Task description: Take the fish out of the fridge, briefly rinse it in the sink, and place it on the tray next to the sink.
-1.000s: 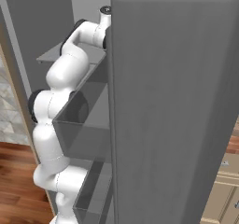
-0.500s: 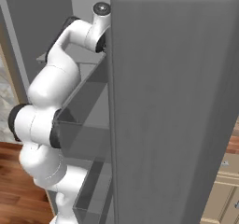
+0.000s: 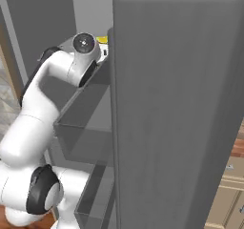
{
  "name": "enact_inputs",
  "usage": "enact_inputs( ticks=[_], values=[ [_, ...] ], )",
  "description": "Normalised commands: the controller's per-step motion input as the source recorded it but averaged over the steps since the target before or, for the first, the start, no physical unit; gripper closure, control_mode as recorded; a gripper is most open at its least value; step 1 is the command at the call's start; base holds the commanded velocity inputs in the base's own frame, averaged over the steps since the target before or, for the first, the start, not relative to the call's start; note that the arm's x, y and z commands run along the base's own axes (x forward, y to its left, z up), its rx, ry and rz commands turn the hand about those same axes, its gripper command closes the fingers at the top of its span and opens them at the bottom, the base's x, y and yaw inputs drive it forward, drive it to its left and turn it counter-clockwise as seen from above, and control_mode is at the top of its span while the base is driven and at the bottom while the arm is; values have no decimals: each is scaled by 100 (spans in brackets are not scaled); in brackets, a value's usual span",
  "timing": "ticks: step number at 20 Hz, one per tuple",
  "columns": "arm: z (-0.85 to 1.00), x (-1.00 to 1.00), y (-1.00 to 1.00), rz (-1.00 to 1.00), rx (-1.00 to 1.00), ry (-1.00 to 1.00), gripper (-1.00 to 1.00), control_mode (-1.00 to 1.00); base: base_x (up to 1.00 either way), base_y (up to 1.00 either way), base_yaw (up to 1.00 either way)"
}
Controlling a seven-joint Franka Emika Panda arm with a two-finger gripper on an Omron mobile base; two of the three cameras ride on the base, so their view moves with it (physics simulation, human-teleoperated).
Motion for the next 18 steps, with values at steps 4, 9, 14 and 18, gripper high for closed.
enact_inputs(
  ticks=[4, 9, 14, 18],
  values=[
    [-99, -100, 69, 5, -3, -5, 100, -100, 0, 0, 0],
    [-99, -100, 66, 6, -4, -2, 100, -100, 0, 0, 0],
    [-77, -80, 47, 4, -3, 1, 100, 100, -20, 12, 0],
    [0, 0, 0, 0, 0, 0, 100, 100, -100, 68, -22]
  ],
)
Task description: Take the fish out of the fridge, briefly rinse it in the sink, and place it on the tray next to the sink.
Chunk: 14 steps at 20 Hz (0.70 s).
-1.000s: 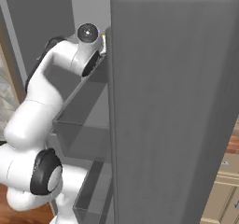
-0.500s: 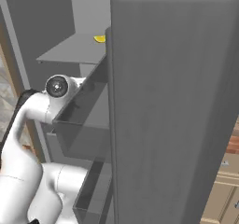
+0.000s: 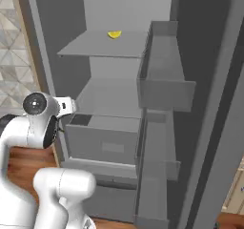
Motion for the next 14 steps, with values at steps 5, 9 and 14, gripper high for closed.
enact_inputs(
  ticks=[5, 9, 14],
  values=[
    [0, 0, 0, 0, 0, 0, 100, 100, -75, 88, -42],
    [0, 0, 0, 0, 0, 0, 100, 100, -64, 62, -78],
    [0, 0, 0, 0, 0, 0, 100, 100, -20, 16, -99]
  ],
)
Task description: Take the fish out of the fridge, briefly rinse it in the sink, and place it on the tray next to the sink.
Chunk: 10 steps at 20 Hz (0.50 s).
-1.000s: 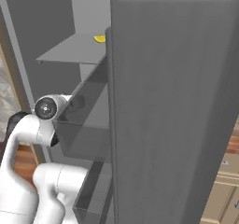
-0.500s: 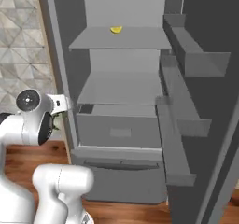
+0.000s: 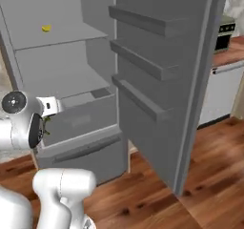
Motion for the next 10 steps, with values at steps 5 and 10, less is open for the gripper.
enact_inputs(
  ticks=[5, 10],
  values=[
    [0, 0, 0, 0, 0, 0, 100, 100, 0, 0, -100],
    [0, 0, 0, 0, 0, 0, 100, 100, -3, 0, -100]
  ],
)
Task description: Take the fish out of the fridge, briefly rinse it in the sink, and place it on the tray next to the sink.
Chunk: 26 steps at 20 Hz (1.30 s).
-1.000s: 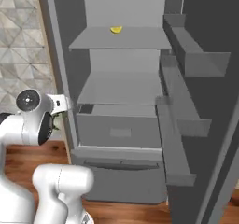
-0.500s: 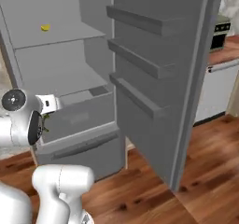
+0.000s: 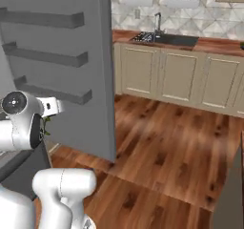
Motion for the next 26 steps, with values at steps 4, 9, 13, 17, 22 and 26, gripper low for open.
enact_inputs(
  ticks=[4, 9, 13, 17, 22, 26],
  values=[
    [0, 0, 0, 0, 0, 0, 100, 100, -3, 0, -100],
    [0, 0, 0, 0, 0, 0, 100, 100, 0, -36, -97],
    [0, 0, 0, 0, 0, 0, 100, 100, 75, -85, -52],
    [0, 0, 0, 0, 0, 0, 100, 100, 100, -58, -2],
    [0, 0, 0, 0, 0, 0, 100, 100, 96, -18, 8],
    [0, 0, 0, 0, 0, 0, 100, 100, 57, 62, 27]
  ],
)
